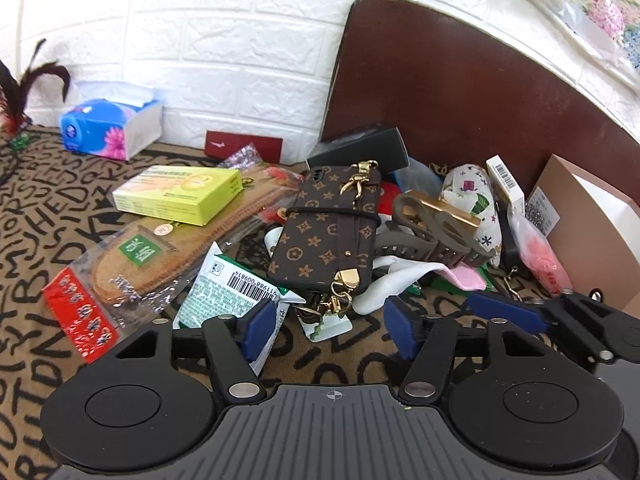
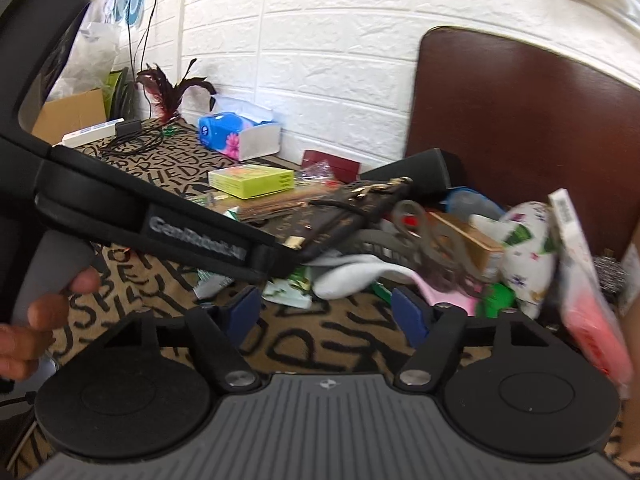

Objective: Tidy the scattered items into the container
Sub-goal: 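Reach the left tool to the brown monogram phone case and grasp it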

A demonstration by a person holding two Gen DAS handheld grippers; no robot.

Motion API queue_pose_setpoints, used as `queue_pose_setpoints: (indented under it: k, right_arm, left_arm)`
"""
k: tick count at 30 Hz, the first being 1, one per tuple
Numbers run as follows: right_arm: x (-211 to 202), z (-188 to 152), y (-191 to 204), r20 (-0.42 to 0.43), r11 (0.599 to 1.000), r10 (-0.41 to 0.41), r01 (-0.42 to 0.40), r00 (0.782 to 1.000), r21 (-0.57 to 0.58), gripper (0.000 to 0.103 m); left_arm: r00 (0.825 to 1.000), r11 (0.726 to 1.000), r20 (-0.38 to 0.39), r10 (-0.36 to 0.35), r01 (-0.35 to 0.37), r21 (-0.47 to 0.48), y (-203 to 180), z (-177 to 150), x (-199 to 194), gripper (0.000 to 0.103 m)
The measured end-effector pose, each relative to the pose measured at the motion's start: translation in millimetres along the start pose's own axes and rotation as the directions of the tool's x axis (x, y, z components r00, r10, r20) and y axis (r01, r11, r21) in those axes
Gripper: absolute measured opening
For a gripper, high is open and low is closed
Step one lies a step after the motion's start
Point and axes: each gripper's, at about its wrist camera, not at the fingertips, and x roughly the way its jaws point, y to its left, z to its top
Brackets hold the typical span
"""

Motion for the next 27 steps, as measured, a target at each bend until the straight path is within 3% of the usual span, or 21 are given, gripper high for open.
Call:
queue_pose_setpoints:
  k: [4, 10, 15, 19, 21, 27]
  right_arm:
    - [13.7, 4.9, 8.5, 0.000, 1.000, 0.015, -0.015, 1.000, -0.017, 0.064]
    - [32.5, 9.9, 7.9, -0.004, 1.000, 0.011, -0.011, 1.000, 0.018, 0.058]
    - [44.0, 13.4, 6.0, -0.012, 1.000, 0.010, -0.010, 1.000, 0.016, 0.039]
    - [42.6, 14.4, 3.9, -0.017, 1.000, 0.010, -0.009, 1.000, 0.013, 0.036]
    - [39.3, 13.3, 6.1, -0.019, 1.000, 0.009, -0.009, 1.000, -0.004, 0.035]
    - [22.0, 5.3, 3.1, -0.042, 1.000, 0.012, -0.012, 0.999, 0.001, 0.033]
  left_arm:
    - [1.000, 1.000, 0.008, -0.004, 0.004, 0.010, 5.9, 8.9, 10.2, 0.072]
    - [0.999, 0.998, 0.002, -0.053, 0.053, -0.020, 18.1, 26.8, 28.5, 0.074]
    - [0.997, 0.997, -0.025, -0.075, 0.074, -0.022, 21.8, 29.7, 46.2, 0.074]
    - [0.996, 0.996, -0.028, -0.082, 0.081, -0.032, 24.2, 29.3, 44.5, 0.058]
    - [0.990, 0.990, -0.033, -0.137, 0.136, -0.039, 23.9, 28.2, 41.7, 0.038]
    - [0.989, 0.990, -0.045, -0.138, 0.139, 0.037, -3.6, 16.7, 30.3, 0.042]
